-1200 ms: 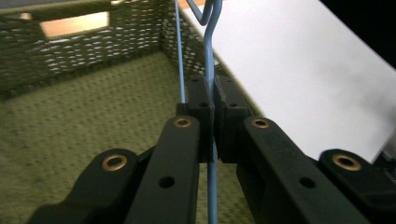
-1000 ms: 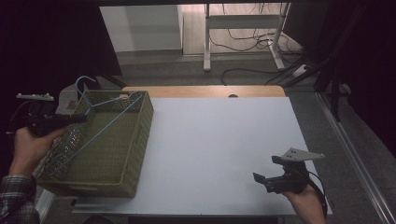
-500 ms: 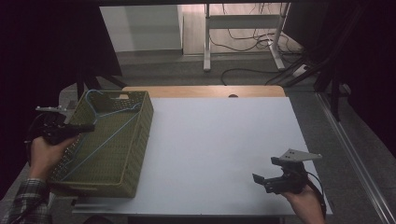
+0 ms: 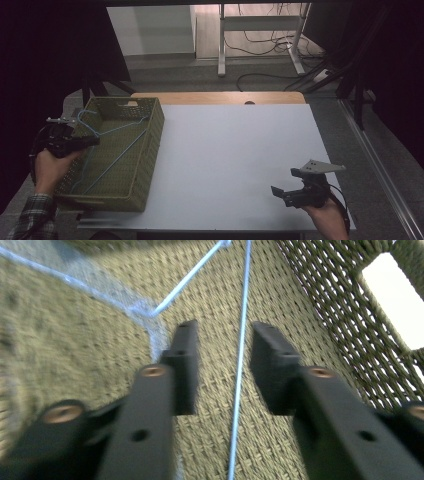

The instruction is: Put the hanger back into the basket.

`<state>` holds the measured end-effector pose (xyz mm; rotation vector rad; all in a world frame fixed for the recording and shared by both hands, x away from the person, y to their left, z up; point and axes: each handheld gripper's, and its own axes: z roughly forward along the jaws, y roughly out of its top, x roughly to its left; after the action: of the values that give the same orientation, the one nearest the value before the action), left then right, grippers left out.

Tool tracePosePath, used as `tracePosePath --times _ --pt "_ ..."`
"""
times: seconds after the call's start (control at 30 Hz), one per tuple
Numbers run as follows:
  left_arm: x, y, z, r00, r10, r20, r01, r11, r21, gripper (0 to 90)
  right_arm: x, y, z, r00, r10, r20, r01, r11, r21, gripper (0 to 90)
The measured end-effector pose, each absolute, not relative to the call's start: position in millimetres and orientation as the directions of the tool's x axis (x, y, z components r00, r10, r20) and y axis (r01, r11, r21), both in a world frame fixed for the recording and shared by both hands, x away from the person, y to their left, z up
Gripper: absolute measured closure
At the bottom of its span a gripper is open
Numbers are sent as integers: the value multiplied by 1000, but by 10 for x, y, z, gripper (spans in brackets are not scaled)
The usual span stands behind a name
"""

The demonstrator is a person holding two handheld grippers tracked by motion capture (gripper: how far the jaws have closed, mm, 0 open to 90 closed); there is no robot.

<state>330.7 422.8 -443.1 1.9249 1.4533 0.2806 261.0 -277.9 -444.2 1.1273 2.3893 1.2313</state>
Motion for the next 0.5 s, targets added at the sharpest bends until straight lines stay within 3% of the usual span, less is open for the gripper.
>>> tracePosePath --times 0.1,0.23,0.5 --pt "3248 4142 -4360 399 879 -259 734 -137 665 398 2594 -2787 -4422 -677 723 140 531 347 773 22" --pt "3136 3957 -4266 446 867 -222 708 -190 680 254 2570 -2796 -4402 -671 727 146 534 338 775 21" --pt "2813 3611 -4074 536 813 -227 620 -197 759 130 2498 -2825 -4382 -668 729 149 534 331 778 16"
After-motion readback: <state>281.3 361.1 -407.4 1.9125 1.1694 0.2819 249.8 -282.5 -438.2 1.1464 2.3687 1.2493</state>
